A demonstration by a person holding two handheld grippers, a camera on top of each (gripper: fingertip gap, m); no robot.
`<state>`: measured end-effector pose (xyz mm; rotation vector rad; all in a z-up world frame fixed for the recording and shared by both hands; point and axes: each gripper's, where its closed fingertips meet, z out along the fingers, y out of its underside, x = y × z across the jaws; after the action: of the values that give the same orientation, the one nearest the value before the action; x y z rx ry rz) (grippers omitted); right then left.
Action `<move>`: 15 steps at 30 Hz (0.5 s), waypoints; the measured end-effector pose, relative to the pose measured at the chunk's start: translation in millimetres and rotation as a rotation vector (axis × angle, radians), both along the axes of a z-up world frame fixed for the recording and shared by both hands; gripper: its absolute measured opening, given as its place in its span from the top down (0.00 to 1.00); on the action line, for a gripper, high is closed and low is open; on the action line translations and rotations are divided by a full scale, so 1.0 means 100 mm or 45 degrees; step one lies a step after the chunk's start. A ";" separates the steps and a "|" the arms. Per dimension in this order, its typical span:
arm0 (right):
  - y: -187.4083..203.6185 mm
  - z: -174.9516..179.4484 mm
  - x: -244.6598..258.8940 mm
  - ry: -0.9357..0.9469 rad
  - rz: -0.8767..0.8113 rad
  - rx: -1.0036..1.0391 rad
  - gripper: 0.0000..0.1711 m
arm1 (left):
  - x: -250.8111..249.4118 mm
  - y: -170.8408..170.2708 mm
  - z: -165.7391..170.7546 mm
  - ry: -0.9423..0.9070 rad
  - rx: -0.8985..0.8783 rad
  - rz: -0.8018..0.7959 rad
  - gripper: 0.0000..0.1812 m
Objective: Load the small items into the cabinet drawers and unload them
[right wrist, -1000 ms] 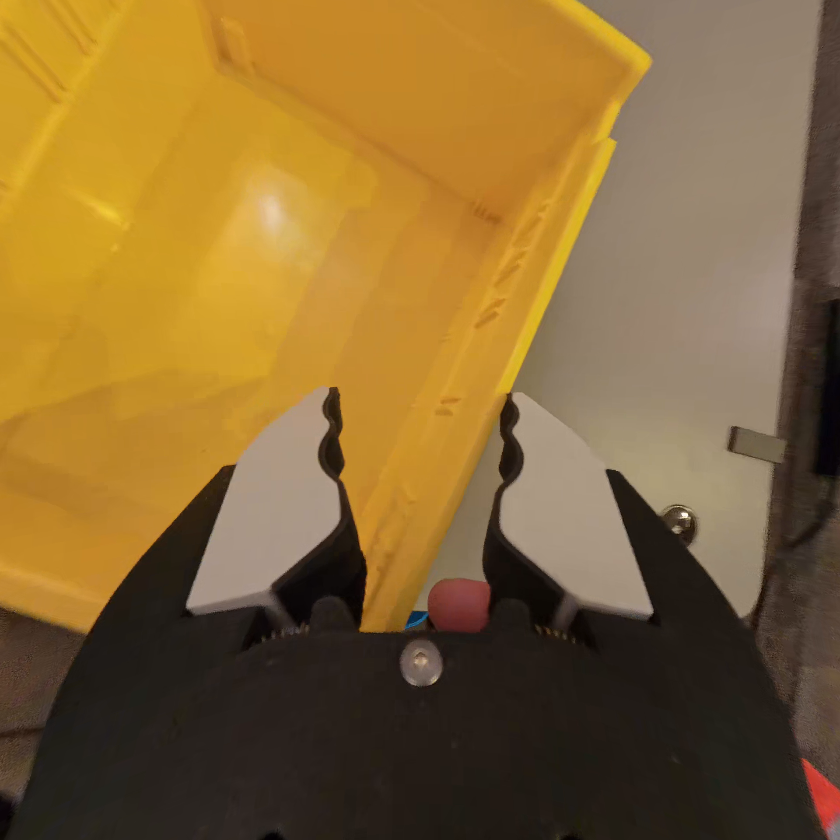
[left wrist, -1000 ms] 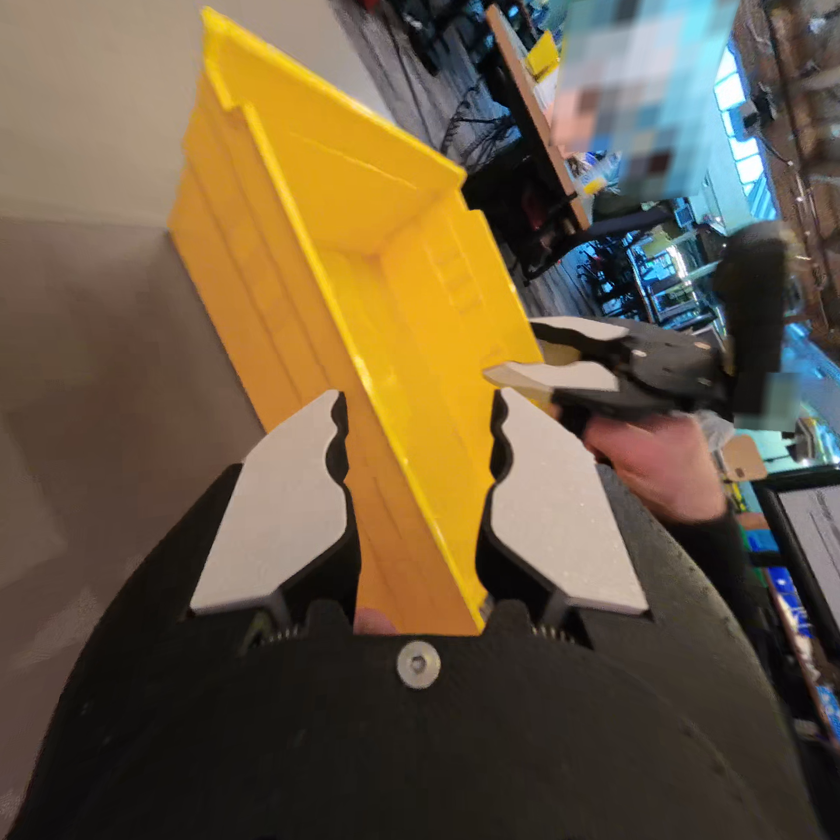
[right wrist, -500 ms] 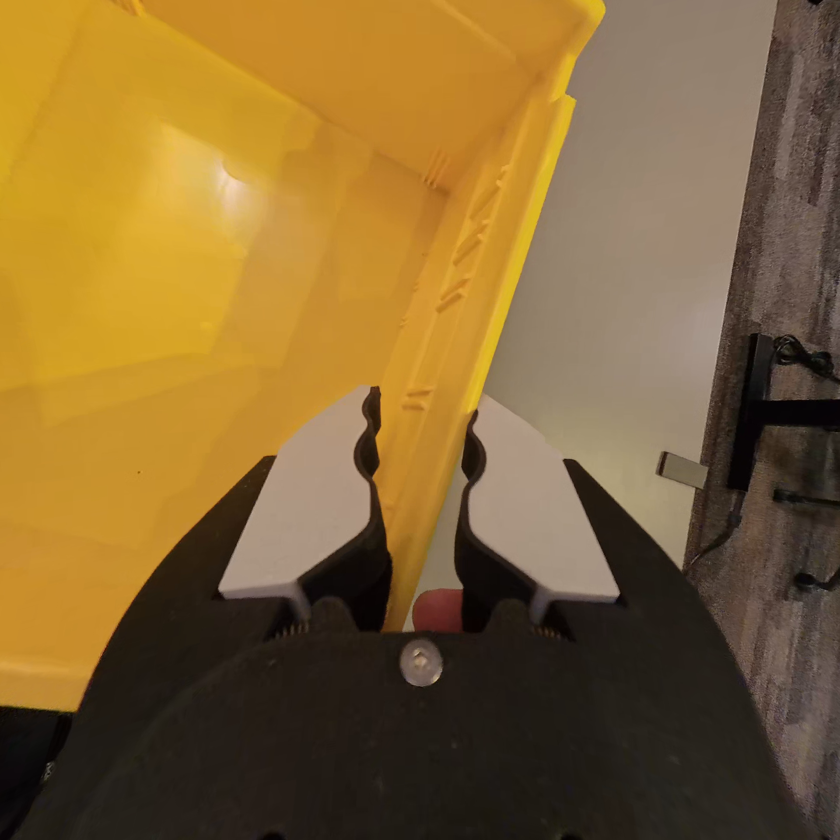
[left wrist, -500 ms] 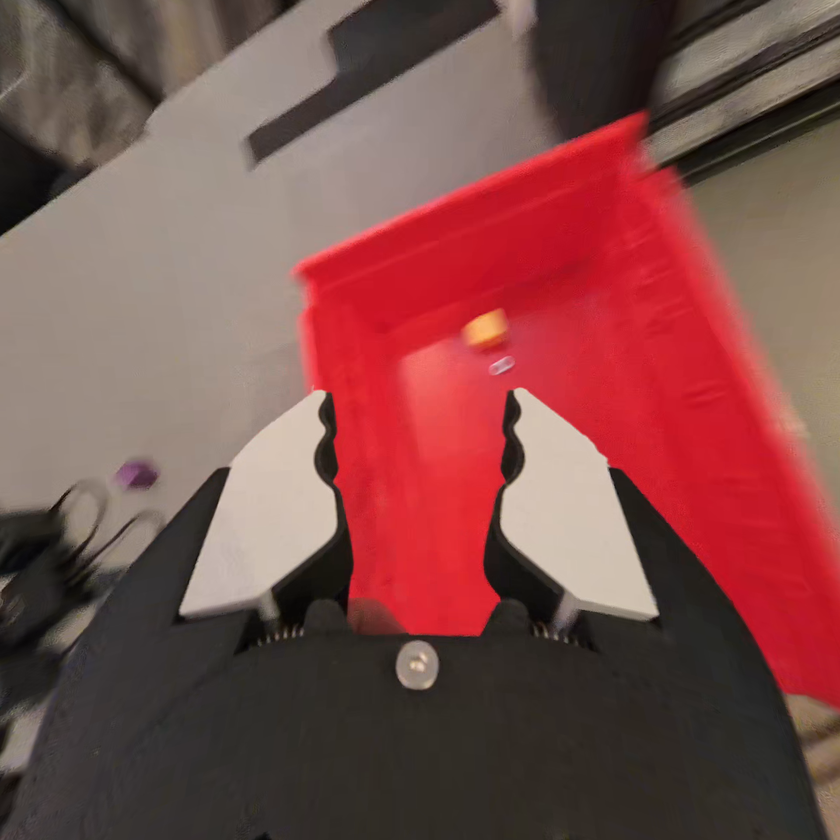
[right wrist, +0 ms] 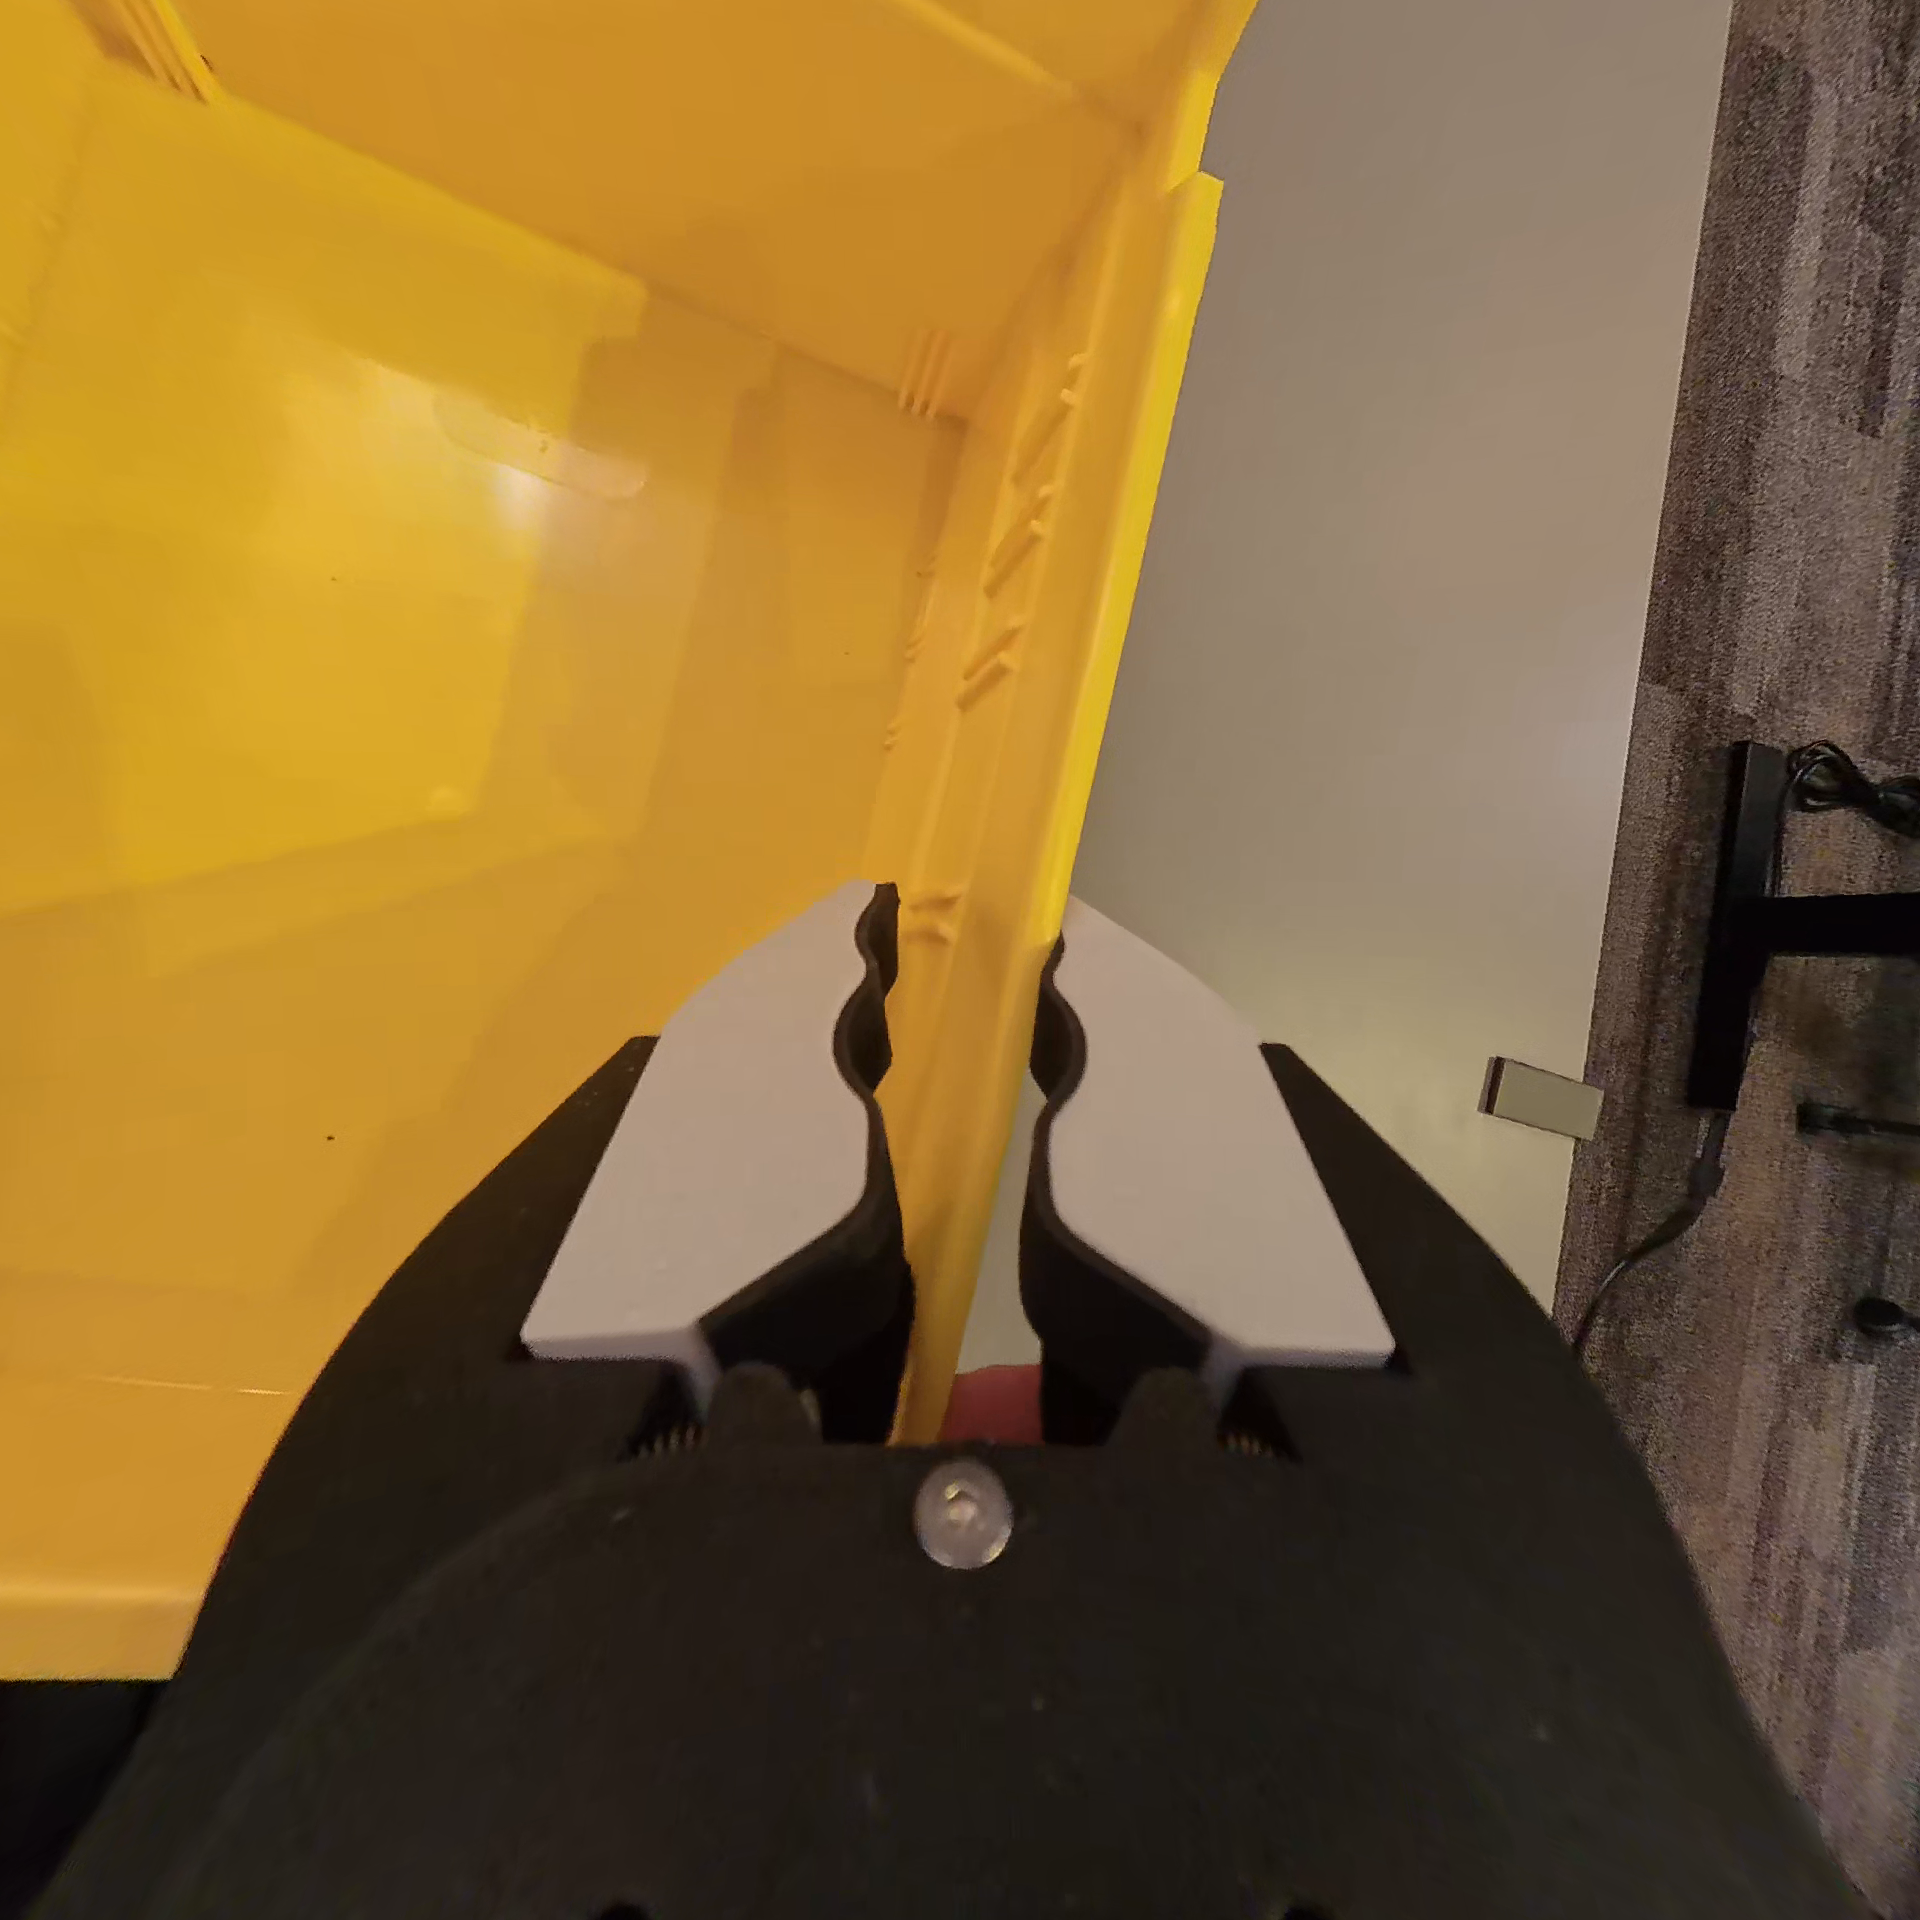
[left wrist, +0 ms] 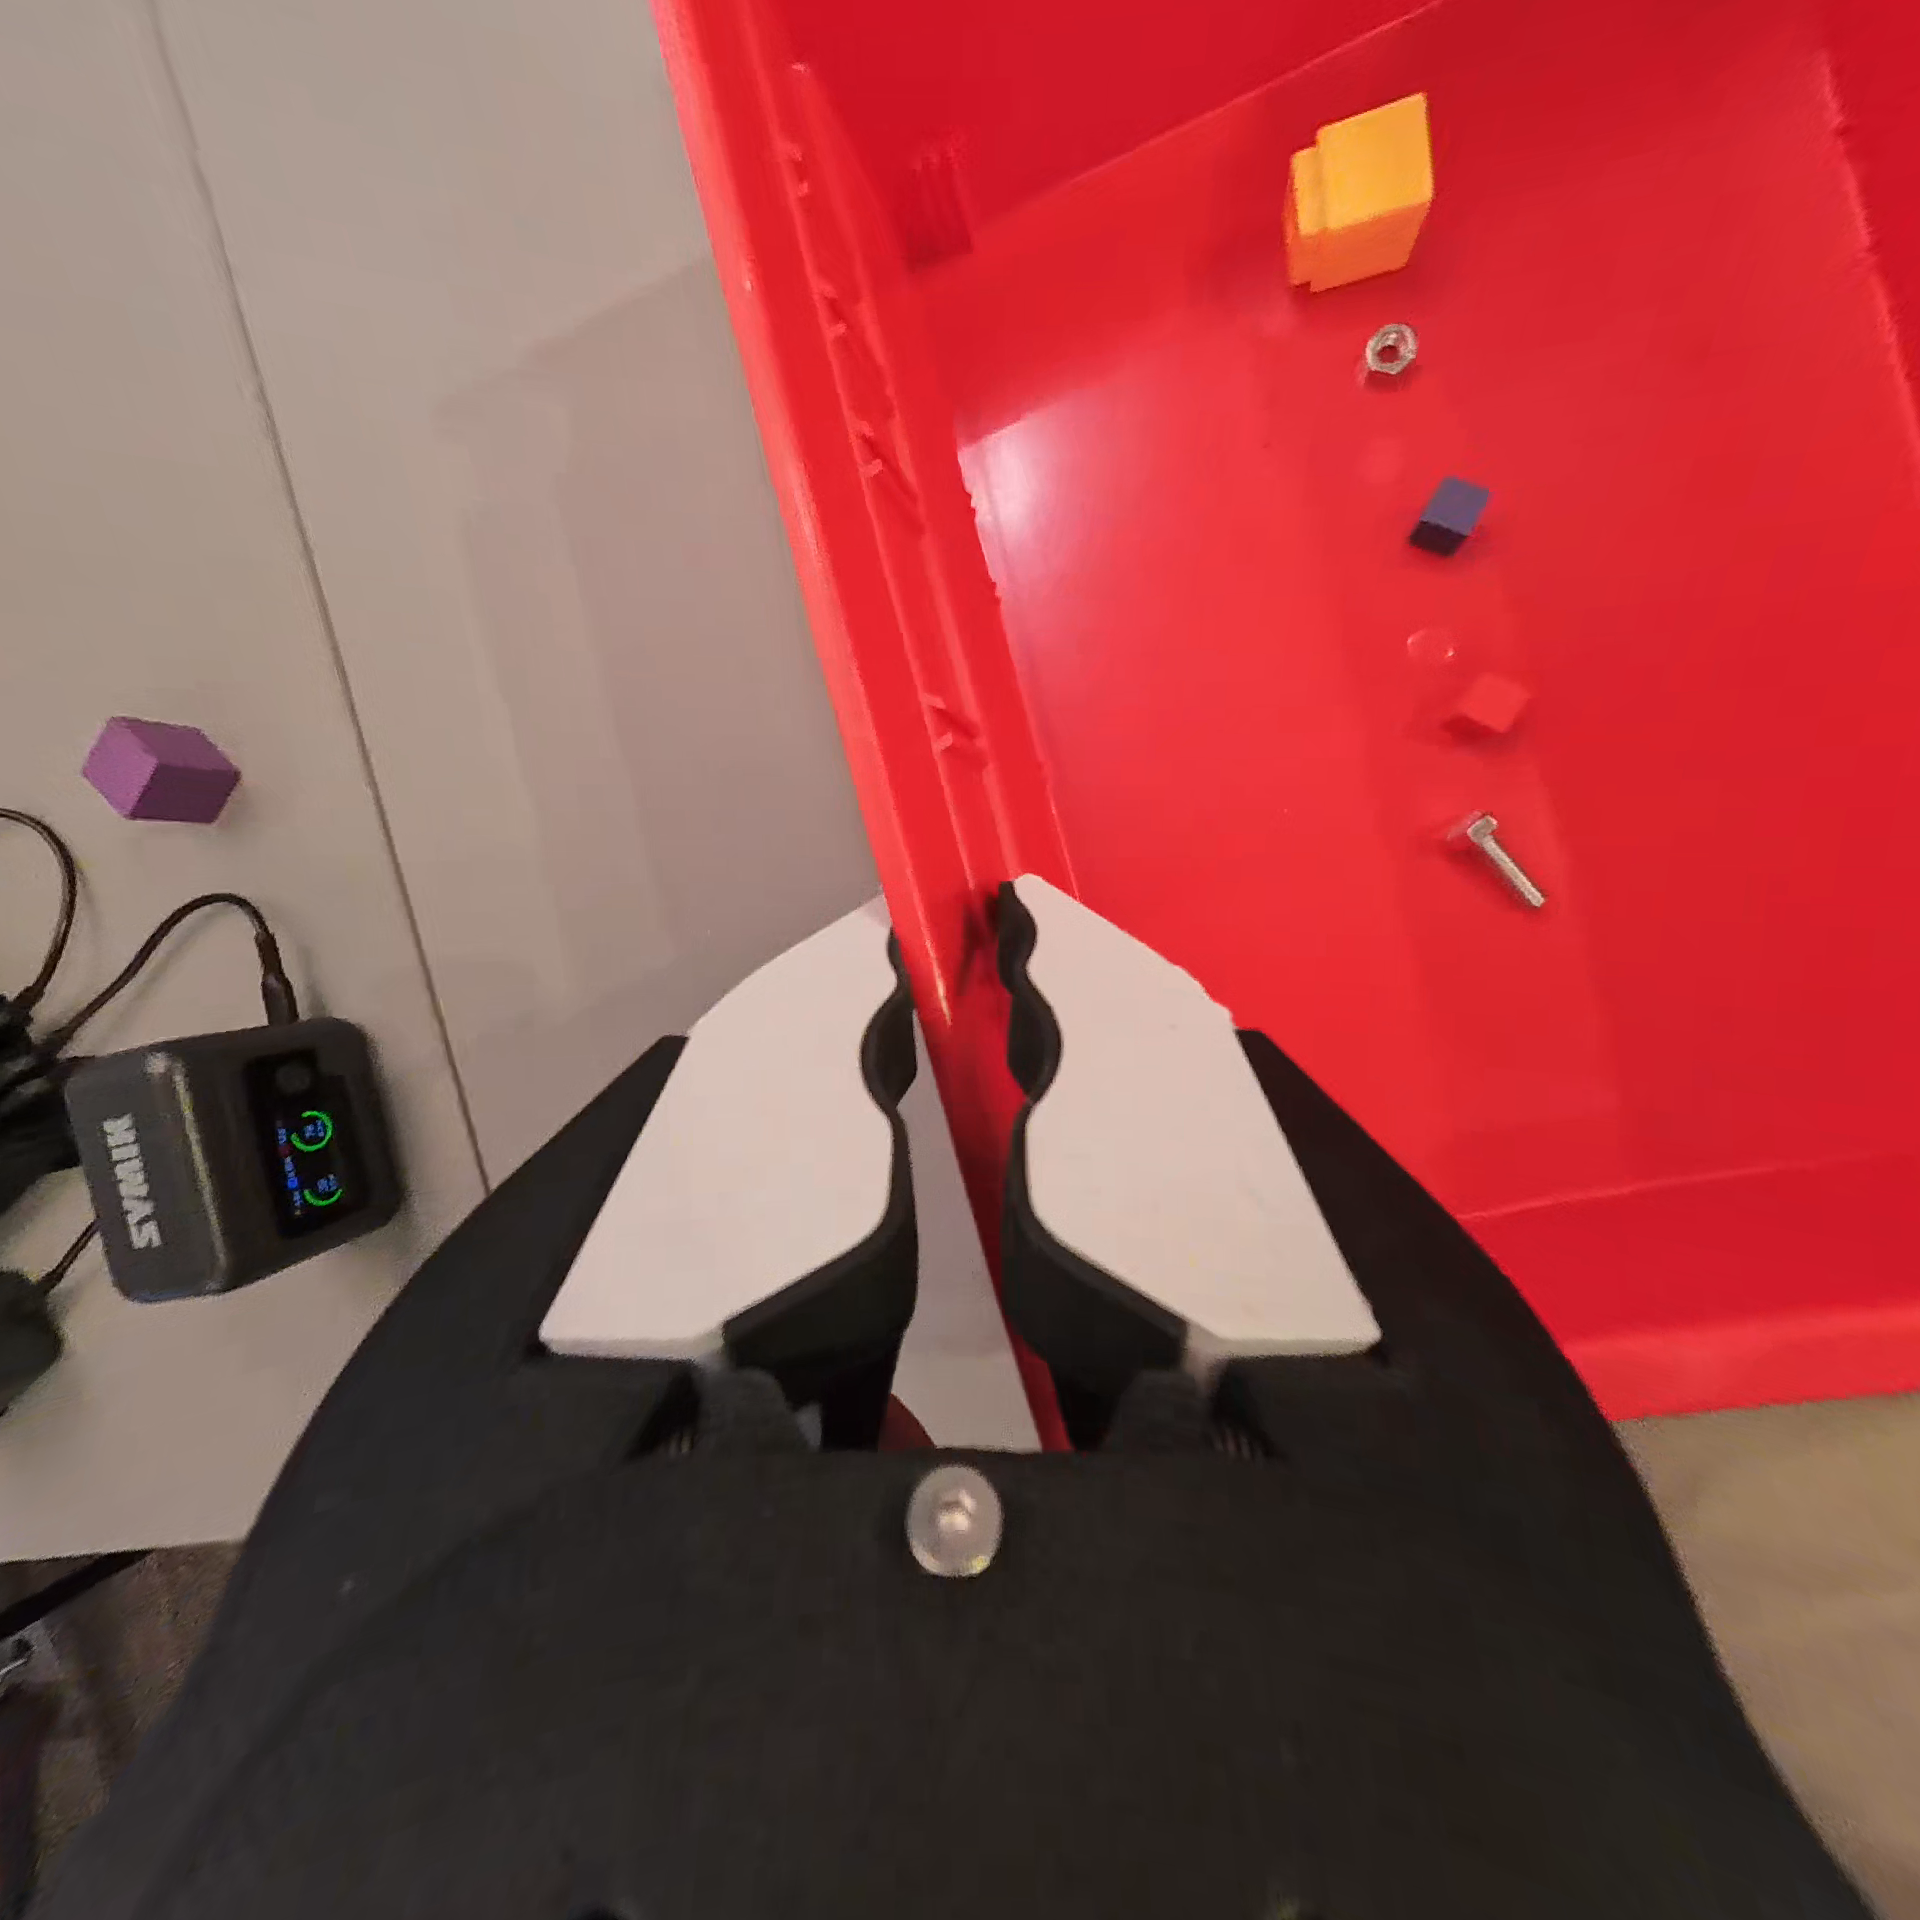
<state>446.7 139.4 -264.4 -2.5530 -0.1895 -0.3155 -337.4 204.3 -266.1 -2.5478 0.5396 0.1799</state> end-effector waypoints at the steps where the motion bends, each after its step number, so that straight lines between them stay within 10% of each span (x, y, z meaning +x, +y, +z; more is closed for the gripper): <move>1: -0.01 0.00 0.00 0.000 -0.001 0.000 0.88 | -0.05 -0.02 0.02 0.016 0.001 0.009 0.93; 15: -0.17 0.00 0.25 0.031 -0.064 0.039 0.91 | -0.55 -0.17 -0.02 -0.042 -0.008 0.069 0.94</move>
<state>471.8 122.0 -264.0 -2.5332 -0.1104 -0.3040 -392.0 187.0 -267.8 -2.5685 0.4600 0.1555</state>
